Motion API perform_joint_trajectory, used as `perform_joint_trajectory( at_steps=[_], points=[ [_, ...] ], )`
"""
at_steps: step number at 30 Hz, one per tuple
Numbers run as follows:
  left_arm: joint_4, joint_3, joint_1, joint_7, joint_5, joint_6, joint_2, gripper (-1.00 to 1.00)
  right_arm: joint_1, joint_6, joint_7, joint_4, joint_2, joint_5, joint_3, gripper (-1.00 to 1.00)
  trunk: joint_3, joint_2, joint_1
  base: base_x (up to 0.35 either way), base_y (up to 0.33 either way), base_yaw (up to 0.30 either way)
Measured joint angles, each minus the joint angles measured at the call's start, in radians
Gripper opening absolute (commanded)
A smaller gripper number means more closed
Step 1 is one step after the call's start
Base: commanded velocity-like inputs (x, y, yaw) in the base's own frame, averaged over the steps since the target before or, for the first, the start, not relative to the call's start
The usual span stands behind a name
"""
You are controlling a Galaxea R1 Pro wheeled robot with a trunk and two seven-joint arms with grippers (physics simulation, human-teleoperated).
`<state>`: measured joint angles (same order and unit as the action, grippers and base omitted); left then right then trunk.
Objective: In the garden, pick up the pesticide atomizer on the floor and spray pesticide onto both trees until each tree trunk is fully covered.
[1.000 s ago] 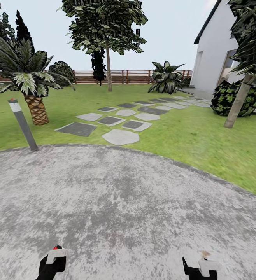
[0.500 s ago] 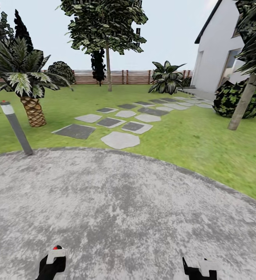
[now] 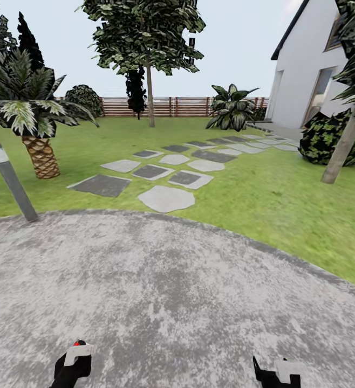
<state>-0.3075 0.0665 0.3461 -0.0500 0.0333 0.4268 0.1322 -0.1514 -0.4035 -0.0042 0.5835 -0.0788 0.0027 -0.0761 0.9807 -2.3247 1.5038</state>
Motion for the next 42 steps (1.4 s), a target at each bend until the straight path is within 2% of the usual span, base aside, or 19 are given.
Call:
perform_joint_trajectory(
  at_steps=[42],
  points=[
    [0.0, 0.0, 0.0, 0.0, 0.0, 0.0, 0.0, -1.0, 0.0, 0.0, 0.0, 0.0, 0.0, 0.0, 0.0, 1.0, 0.0, 0.0, 0.0, 0.337, 0.0, 0.0]
  ],
)
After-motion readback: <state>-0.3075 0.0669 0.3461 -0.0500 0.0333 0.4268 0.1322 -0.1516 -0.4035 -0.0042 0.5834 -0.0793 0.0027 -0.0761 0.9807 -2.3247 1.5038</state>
